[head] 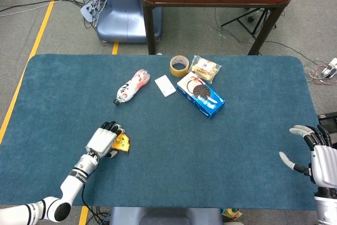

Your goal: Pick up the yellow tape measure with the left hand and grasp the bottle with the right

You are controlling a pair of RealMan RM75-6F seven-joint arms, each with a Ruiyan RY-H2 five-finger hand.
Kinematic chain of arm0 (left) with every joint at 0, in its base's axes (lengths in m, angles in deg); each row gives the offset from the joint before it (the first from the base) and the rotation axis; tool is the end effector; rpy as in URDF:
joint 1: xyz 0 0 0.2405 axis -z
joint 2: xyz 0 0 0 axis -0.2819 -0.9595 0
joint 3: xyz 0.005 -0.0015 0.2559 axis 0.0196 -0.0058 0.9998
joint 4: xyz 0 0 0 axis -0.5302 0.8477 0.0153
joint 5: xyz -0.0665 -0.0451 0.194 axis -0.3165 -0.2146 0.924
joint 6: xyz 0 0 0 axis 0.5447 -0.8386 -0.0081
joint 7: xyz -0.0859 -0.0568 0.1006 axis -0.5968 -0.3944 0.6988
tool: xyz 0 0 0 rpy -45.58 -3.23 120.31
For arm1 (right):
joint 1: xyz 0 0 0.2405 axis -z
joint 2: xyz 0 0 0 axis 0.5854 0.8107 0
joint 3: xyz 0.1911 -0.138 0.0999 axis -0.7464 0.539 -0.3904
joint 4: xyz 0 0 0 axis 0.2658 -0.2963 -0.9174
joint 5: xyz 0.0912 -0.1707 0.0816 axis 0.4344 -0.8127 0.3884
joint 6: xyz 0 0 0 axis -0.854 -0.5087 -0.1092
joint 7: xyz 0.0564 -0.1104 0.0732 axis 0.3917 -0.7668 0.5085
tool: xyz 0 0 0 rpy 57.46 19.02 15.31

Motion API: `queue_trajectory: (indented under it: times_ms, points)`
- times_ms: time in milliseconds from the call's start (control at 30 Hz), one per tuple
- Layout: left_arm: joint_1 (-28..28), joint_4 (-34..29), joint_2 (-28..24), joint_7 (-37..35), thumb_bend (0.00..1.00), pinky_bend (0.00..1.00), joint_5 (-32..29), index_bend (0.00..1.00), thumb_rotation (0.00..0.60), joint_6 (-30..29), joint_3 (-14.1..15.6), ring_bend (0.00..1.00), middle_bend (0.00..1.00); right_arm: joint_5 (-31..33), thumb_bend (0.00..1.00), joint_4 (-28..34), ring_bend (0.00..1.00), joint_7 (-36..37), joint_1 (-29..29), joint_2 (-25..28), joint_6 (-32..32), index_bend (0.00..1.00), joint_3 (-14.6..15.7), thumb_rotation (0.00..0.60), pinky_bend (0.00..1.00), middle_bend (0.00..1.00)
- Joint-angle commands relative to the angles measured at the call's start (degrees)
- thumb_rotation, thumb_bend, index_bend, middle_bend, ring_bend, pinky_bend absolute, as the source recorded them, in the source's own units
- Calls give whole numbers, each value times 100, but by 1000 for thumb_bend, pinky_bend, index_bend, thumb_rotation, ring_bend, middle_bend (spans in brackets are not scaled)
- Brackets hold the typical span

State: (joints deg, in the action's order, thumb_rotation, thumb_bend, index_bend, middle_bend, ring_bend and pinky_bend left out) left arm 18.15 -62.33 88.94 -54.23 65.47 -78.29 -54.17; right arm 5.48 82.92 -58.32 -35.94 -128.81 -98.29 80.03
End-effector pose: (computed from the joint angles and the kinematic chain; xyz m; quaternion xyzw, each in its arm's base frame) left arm -0.1993 0.3029 -0.0221 -0.7870 -0.3267 -0.2719 0.4472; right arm -0.2767 -0.1611 0.1722 0.4900 -0.4524 0.4649 0.5823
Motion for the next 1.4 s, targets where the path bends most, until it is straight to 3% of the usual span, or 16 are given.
queue_trajectory:
  times_ms: [33, 300, 667, 800, 1133, 1400]
  points:
    - [38, 47, 42, 107, 214, 110, -106, 243, 600, -5, 11, 90, 194, 14, 266, -10, 165, 15, 8, 0, 12, 313, 0, 600, 50, 262]
    - [116, 101, 107, 156, 214, 110, -256, 275, 600, 3, 44, 112, 234, 34, 267, -54, 165, 51, 35, -14, 18, 313, -12, 600, 50, 262]
    - [166, 527, 370, -379, 214, 110, -155, 438, 600, -73, -52, 272, 467, 46, 267, -50, 165, 36, 71, -4, 0, 313, -36, 600, 50, 262]
    - [96, 492, 320, -856, 215, 121, -242, 469, 600, -49, -152, 299, 503, 37, 267, -15, 165, -5, 43, 11, 32, 313, -60, 600, 49, 262]
    - [-75, -328, -266, -1945, 215, 133, -686, 476, 600, 102, -529, 306, 512, -262, 267, 295, 157, -465, -512, -57, 542, 313, -251, 600, 50, 262]
    - [-143, -1352, -850, -2474, 215, 155, -975, 478, 600, 53, -852, 310, 515, -281, 267, 712, 116, -1049, -1401, -665, 1285, 246, -643, 600, 50, 194]
